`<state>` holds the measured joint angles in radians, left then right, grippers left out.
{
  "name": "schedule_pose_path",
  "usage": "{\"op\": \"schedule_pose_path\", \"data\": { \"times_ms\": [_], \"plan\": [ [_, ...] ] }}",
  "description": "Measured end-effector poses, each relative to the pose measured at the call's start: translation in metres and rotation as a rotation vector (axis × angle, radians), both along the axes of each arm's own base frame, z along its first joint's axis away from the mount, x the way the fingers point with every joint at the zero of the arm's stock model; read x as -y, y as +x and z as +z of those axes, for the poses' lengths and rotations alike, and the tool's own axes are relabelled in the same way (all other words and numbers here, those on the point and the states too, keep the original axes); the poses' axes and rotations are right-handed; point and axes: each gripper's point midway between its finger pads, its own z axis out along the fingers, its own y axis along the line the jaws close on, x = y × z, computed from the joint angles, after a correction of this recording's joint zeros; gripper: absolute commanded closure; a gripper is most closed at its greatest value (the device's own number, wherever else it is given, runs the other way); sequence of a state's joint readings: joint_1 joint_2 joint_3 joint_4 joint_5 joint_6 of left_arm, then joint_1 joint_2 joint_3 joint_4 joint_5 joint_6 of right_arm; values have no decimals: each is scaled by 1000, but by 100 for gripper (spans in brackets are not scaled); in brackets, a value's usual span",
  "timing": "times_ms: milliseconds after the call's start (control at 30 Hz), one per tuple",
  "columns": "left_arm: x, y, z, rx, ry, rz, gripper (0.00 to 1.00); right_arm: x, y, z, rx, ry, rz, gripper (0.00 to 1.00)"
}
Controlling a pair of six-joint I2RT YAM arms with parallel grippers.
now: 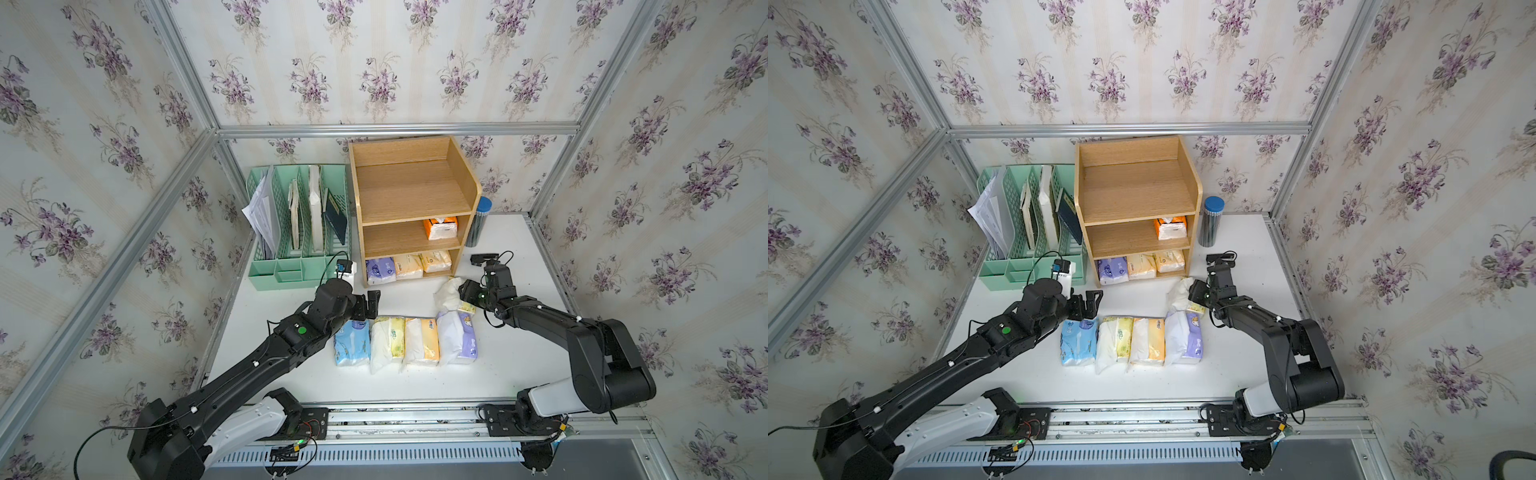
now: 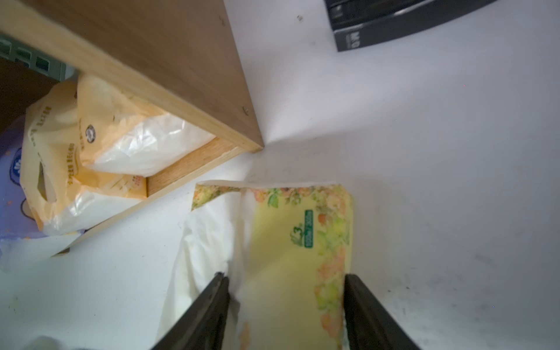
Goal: Remove the tissue boxes from the shelf
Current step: Adjust the box of tissues at the center of the board.
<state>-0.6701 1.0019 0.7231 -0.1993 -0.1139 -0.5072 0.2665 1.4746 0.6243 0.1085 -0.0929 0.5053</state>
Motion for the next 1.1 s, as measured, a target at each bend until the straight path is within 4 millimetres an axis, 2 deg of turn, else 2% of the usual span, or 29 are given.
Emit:
{"op": "schedule_pose_path", "data": {
  "times_ms": [133, 267, 367, 467, 633, 733, 833, 933, 1100],
  "plan": [
    [-2, 1, -2, -4, 14, 9, 1, -13, -9, -6, 1, 14, 49, 43],
    [-2, 1, -4, -7, 17, 9, 1, -10, -20, -7, 11, 10, 56, 43],
    [-1, 2, -2, -6, 17, 9, 1, -3, -30, 1, 18, -14, 49, 42],
    [2, 8, 4, 8, 29, 2, 1, -1, -33, 32, 88, -3, 45, 40],
    [10, 27, 25, 48, 51, -7, 1, -4, -29, 138, 360, 139, 9, 39],
    [7, 38, 31, 65, 56, 6, 1, -10, -35, 179, 461, 255, -27, 39],
    [1, 51, 35, 75, 49, 22, 1, -32, -40, 196, 497, 335, -20, 39],
    [-1, 64, 39, 82, 43, 22, 0, -54, -36, 202, 516, 377, -32, 38],
    [12, 72, 42, 97, 37, -41, 1, -89, -20, 205, 534, 417, -54, 36]
  ]
}}
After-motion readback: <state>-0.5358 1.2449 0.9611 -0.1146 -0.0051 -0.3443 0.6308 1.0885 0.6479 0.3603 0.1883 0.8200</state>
